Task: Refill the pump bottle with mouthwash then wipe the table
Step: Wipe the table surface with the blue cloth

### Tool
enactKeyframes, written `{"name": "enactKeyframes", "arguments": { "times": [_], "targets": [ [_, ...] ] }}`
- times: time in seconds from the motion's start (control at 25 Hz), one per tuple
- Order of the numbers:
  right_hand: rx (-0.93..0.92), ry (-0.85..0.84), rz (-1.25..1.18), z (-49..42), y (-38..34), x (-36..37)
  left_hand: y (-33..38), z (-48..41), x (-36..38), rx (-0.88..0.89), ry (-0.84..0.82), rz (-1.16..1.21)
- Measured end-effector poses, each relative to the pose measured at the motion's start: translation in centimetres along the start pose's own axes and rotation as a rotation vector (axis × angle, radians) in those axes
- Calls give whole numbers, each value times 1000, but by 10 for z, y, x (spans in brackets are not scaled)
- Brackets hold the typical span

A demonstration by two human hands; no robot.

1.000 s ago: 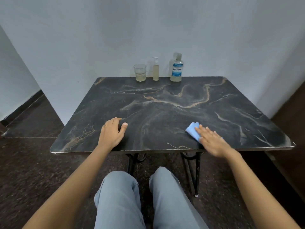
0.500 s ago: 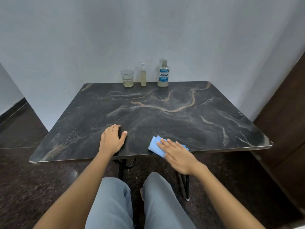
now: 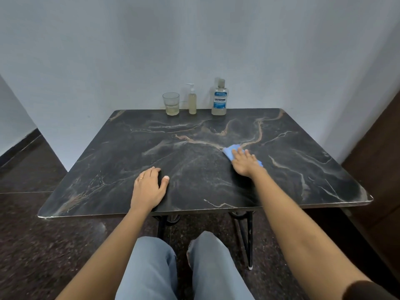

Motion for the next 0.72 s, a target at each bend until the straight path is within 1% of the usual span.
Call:
{"name": "enactKeyframes", "arguments": {
  "times": [0.12, 0.2, 0.28, 0.32, 0.36, 0.44, 0.56, 0.64, 0.72],
  "targets": [
    [-181, -36, 34, 8, -73, 22, 0, 1, 0, -1, -8, 9],
    [-357, -22, 88, 44, -95, 44, -2, -1, -1, -21, -21, 27],
    [-521, 20, 78, 86, -85, 58, -5, -6, -2, -28, -21, 44],
    [-574, 23, 51, 100, -70, 59, -6, -11, -2, -29, -23, 48],
    [-586, 23, 29, 109, -52, 58, -7, -16, -2, -28, -32, 48],
    [-497, 60, 10, 107, -15, 48, -10, -29, -1, -13, -50, 49],
    [-250, 104, 0, 61, 22, 25, -14, -56, -2, -19, -62, 40],
    [-105, 122, -17, 16, 32, 11, -17, -72, -2, -31, -71, 31],
    [-24, 114, -27, -35, 26, -1, -19, -81, 2, -42, -55, 30]
  ]
}}
Point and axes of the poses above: each hand's wrist, its own z-axis away from the middle knuckle, its own x-axis out of the palm, y = z × x, the point moved 2 cm from there along -z, towards the middle knuckle
